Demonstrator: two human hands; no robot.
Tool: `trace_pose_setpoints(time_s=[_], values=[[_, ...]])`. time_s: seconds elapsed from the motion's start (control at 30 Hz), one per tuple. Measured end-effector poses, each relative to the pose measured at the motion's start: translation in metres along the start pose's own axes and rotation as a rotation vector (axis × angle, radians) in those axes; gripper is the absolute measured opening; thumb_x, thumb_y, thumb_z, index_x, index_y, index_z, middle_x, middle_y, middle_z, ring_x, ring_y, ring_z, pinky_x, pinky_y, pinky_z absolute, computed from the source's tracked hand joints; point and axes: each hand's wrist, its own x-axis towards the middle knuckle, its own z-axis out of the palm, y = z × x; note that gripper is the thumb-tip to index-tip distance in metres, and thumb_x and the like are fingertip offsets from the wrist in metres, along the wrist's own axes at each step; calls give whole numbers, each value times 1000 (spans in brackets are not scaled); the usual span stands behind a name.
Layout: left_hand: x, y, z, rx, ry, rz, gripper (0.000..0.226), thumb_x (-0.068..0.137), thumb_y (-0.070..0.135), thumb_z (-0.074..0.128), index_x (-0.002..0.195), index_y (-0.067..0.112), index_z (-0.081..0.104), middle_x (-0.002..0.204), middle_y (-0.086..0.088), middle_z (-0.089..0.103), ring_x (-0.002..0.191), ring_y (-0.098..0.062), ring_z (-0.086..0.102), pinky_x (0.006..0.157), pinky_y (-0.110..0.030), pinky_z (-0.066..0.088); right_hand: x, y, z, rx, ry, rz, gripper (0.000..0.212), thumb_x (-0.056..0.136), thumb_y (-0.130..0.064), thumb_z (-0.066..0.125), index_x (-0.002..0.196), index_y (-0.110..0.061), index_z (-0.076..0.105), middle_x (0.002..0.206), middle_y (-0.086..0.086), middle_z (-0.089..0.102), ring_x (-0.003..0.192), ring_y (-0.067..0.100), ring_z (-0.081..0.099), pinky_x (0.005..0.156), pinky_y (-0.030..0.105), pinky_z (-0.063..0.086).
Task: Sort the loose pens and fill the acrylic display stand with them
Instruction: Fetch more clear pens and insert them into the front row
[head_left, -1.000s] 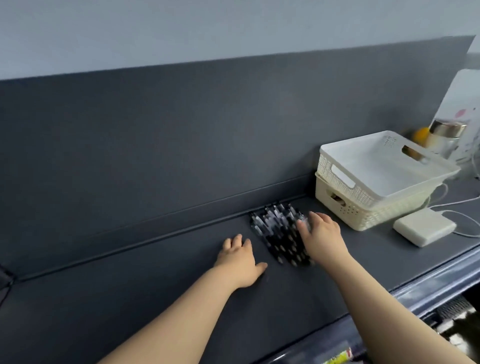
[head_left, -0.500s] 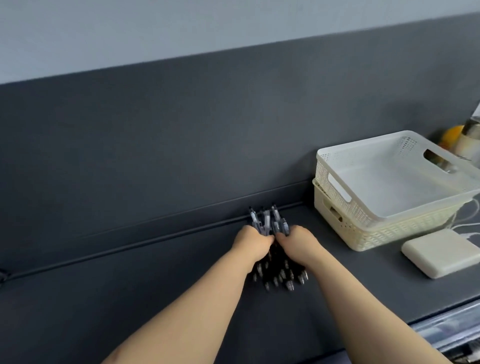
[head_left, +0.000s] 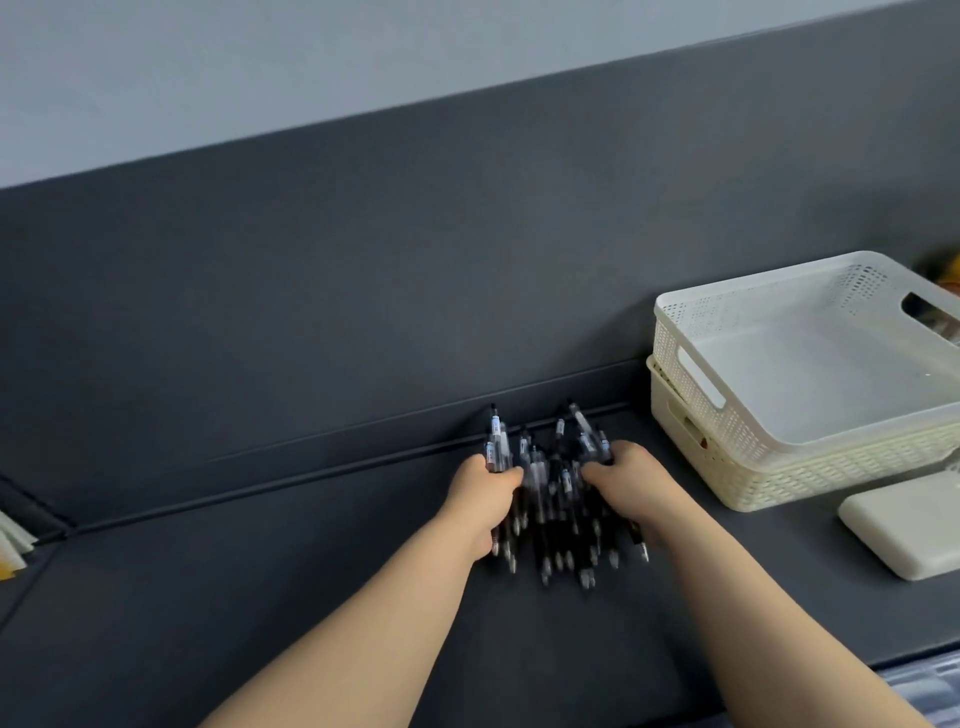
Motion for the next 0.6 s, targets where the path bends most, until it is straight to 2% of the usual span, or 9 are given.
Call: trace_pose_setpoints(time_s=[0.1, 0.2, 0.3, 0.37, 0.43, 0.5, 0.57, 0.6], values=[[0, -3, -5, -80, 20, -20, 20, 90, 17, 58, 109, 9, 54, 103, -10, 59, 85, -22, 53, 80, -37, 48, -6, -1, -3, 44, -11, -59, 7, 86, -17, 55, 82, -11, 55, 67, 4, 53, 61, 18, 48, 54, 28, 35], [-4, -4, -11, -231, 23, -31, 18, 89, 5, 58, 106, 4, 54, 88, -9, 60, 74, -18, 59, 70, -34, 55, -13, -8, -5, 69, -4, -131, 8, 88, -17, 52, 91, -13, 58, 71, 5, 57, 62, 18, 50, 55, 29, 38], [-14, -4, -21, -327, 22, -47, 10, 88, 3, 59, 98, 6, 55, 74, -7, 59, 62, -16, 57, 62, -30, 52, -23, -21, -1, 127, -13, -207, 10, 88, -16, 49, 90, -18, 59, 58, 0, 49, 42, 7, 40, 43, 21, 33], [-25, -4, -32, -427, -10, -64, 6, 87, 2, 59, 90, 8, 58, 65, -5, 58, 54, -16, 56, 58, -29, 49, -33, -32, 7, 164, -46, -243, 10, 87, -14, 49, 87, -18, 58, 56, 1, 46, 40, 7, 37, 41, 19, 32], [-39, -6, -43, -537, -55, -71, 11, 86, 0, 57, 90, 8, 63, 62, -4, 57, 50, -14, 55, 54, -27, 48, -46, -44, 20, 192, -108, -280, 11, 86, -14, 49, 85, -19, 58, 62, 6, 52, 50, 12, 45, 52, 26, 41], [-54, -10, -56, -632, -98, -65, 17, 87, 1, 55, 95, 8, 67, 65, -5, 58, 52, -14, 57, 51, -25, 49, -61, -56, 37, 244, -193, -317, 18, 86, -14, 48, 87, -25, 62, 69, 10, 63, 59, 26, 54, 63, 42, 51], [-69, -16, -71, -703, -138, -53, 17, 89, 4, 55, 97, 8, 68, 70, -9, 66, 58, -19, 64, 55, -28, 53, -76, -69, 57, 282, -275, -351, 24, 87, -13, 47, 93, -28, 65, 80, 9, 72, 70, 41, 62, 73, 51, 54], [-75, -20, -80, -733, -158, -45, 17, 89, 6, 54, 98, 7, 68, 75, -11, 69, 64, -23, 68, 60, -33, 55, -83, -76, 67, 289, -289, -367, 26, 88, -12, 46, 96, -28, 65, 85, 7, 73, 78, 40, 65, 77, 52, 55]])
